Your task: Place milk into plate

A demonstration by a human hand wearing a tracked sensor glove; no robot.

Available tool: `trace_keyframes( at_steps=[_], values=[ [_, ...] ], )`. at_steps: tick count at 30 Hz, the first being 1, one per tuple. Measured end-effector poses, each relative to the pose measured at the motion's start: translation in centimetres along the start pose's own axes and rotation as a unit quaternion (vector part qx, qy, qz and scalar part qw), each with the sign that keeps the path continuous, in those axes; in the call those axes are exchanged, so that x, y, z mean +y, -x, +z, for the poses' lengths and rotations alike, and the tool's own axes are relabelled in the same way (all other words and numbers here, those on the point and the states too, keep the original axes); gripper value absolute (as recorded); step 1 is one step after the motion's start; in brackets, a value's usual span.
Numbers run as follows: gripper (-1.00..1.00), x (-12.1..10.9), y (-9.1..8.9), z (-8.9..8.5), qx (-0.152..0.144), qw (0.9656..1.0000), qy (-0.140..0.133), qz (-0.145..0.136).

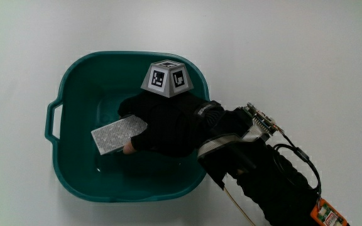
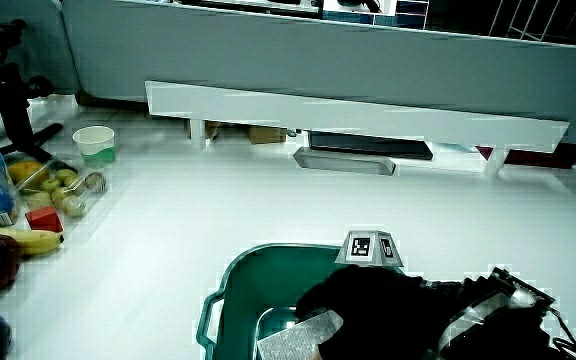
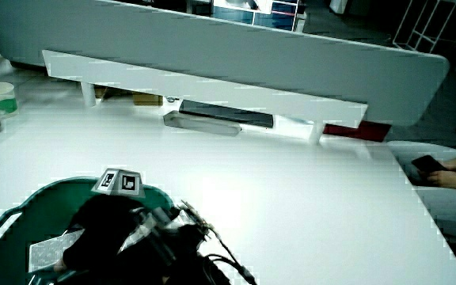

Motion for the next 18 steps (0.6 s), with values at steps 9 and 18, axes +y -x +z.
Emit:
trace_keyframes(
  at_steps=[9,18],
  values=[
    [-0.24,-0.1,0.0,-0.1,0.031,0.9995,-0.001,-0.006],
    [-0.60,-2.3,1.5,-0.1,0.003,0.9987,-0.050,0.009]
  ],
)
